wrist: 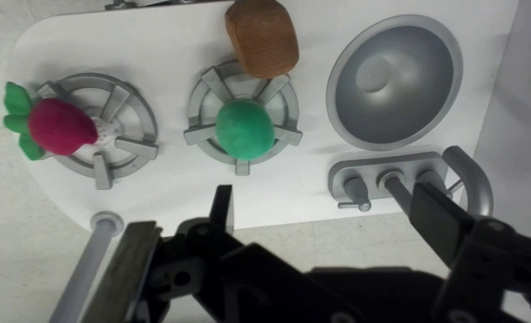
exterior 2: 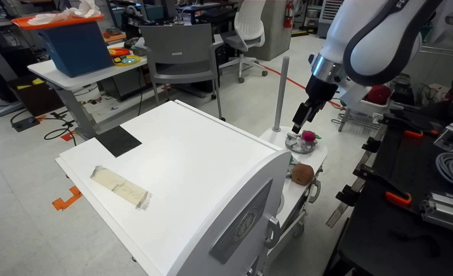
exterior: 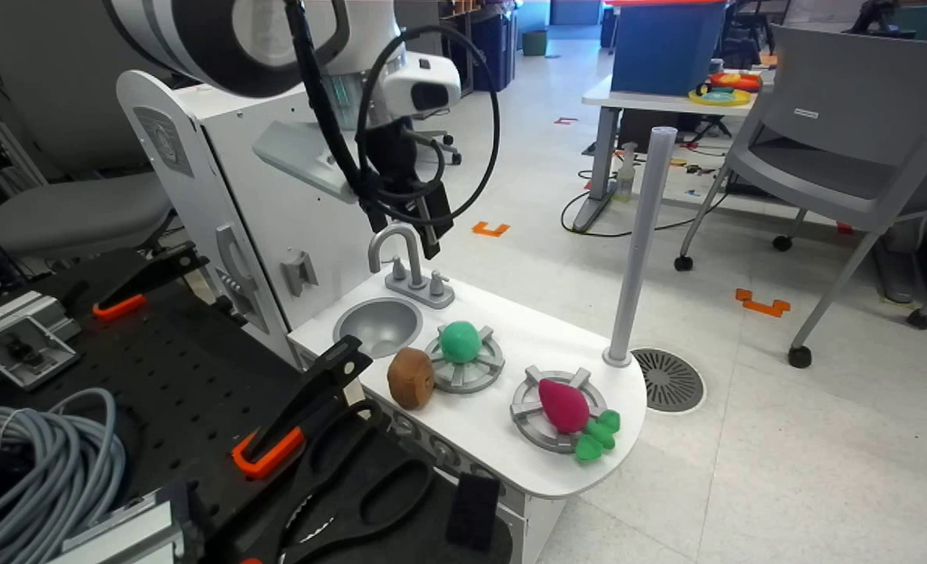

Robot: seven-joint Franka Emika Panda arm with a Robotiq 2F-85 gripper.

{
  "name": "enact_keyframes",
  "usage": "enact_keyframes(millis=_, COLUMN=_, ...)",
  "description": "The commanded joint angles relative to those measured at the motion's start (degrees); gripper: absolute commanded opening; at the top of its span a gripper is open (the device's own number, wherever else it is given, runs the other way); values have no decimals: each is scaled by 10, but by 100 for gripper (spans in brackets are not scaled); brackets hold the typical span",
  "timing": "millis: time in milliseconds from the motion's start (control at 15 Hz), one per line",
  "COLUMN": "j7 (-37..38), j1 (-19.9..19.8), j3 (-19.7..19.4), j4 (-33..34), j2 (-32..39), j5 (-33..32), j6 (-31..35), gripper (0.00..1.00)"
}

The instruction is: Move the potato to the right

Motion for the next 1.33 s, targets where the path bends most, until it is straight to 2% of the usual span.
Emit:
enact_keyframes(millis=0, j7=-35, j1=-33, j3=46, j4=50, j2=76, j5=-11, j6=5, gripper=100)
enact_keyframes(millis=200, j7=-45, j1=-24, j3=40, j4=76, j2=122, j5=-25, j6=-10, gripper=100)
enact_keyframes(millis=800, j7=-15, j1=47, j3=-46, j4=181, j2=232, j5=-29, j6=-104, gripper=100)
enact_keyframes(millis=1200, j7=6, j1=85, j3=-81, j4=263, j2=297, j5=-33, j6=-153, gripper=100)
enact_keyframes(millis=1267, j7=11, j1=90, j3=-85, j4=275, j2=306, j5=-33, j6=-160, gripper=79)
